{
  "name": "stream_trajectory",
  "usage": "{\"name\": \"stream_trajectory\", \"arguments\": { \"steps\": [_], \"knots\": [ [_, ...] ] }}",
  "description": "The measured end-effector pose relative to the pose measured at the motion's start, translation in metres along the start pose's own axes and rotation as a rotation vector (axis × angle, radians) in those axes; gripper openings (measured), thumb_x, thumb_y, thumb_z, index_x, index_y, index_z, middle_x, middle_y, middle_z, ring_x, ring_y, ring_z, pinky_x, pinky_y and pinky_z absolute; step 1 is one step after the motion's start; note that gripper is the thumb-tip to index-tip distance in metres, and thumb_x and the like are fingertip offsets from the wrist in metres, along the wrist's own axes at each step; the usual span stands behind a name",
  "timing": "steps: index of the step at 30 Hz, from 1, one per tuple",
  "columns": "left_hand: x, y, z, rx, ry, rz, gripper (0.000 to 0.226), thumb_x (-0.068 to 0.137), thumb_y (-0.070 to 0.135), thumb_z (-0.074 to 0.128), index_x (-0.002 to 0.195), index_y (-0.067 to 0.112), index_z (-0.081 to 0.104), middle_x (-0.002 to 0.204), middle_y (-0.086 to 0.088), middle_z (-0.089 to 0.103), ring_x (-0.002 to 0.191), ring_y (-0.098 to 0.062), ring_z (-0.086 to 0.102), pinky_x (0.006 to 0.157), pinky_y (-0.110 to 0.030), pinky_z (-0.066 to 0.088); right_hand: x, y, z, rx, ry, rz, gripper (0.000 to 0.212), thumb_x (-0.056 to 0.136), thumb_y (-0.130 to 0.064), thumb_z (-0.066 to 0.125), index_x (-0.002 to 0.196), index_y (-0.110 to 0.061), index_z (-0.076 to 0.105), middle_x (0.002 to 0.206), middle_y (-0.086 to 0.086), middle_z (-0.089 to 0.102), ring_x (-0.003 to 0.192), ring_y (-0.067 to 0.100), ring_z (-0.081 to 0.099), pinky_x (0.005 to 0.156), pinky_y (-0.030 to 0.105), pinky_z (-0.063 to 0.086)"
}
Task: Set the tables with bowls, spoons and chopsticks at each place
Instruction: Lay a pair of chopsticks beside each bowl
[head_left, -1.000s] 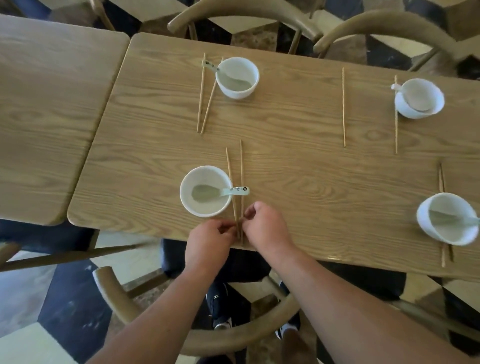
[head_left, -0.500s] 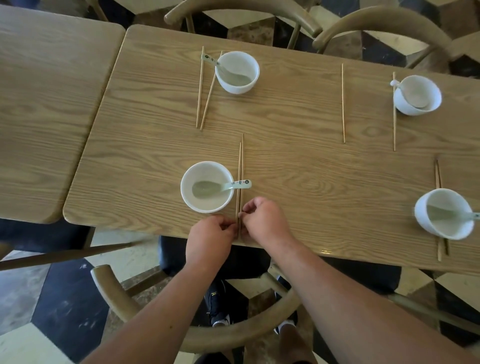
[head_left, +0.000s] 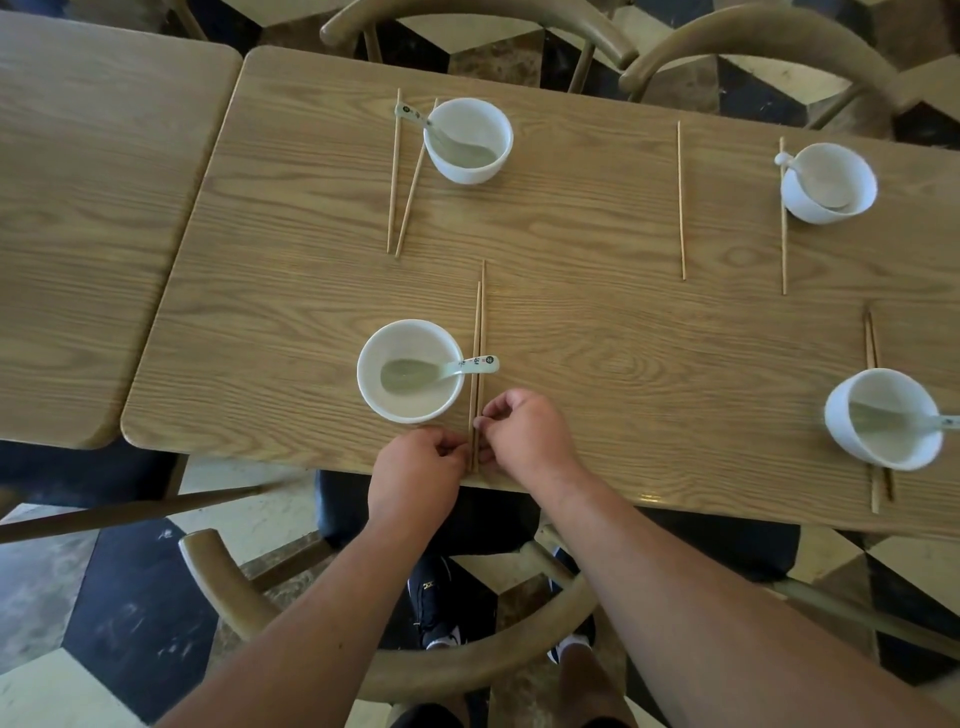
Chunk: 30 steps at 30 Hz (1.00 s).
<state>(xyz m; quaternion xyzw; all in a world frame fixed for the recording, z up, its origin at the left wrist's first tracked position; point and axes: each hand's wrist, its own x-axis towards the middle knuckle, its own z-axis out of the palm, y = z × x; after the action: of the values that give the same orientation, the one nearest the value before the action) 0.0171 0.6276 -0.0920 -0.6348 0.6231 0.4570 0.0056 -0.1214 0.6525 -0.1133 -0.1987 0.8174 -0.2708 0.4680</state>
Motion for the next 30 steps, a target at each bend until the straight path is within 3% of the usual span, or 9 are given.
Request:
{"name": "stream_trajectory", "arguments": {
  "steps": [12,20,30],
  "knots": [
    [0.0010,-0.0009,0.0016,0.009,-0.002,-0.008,0.013,0.095,0.036,0.070,0.099,0.037,0.083,0.084,0.014,0.078,0.086,-0.016,0.071,0.070,-0.031,0.051,0.0022,0.0039,0.0030,0.044,0.009,0.022,0.019,0.093,-0.013,0.077,0.079,-0.019,0.065,0.070,0.012,0.078,0.062,0.033,0.078,0.067,0.060,0.065],
    [0.0019,0.0008,-0.0004,0.013,-0.011,-0.006,0.013,0.095,0.034,0.071,0.100,0.034,0.084,0.080,0.013,0.076,0.080,-0.013,0.069,0.065,-0.028,0.045,0.0034,0.0041,0.0024,0.069,0.000,0.040,0.021,0.096,-0.009,0.073,0.079,-0.018,0.064,0.069,0.005,0.076,0.055,0.025,0.074,0.066,0.058,0.066],
    [0.0008,0.0028,-0.0021,0.030,-0.018,0.006,0.013,0.096,0.033,0.070,0.100,0.035,0.083,0.083,0.013,0.077,0.084,-0.014,0.070,0.070,-0.031,0.051,-0.0010,0.0035,0.0020,0.018,0.025,0.015,0.019,0.094,-0.016,0.076,0.079,-0.020,0.065,0.072,0.013,0.078,0.065,0.037,0.078,0.063,0.060,0.064]
  ]
}}
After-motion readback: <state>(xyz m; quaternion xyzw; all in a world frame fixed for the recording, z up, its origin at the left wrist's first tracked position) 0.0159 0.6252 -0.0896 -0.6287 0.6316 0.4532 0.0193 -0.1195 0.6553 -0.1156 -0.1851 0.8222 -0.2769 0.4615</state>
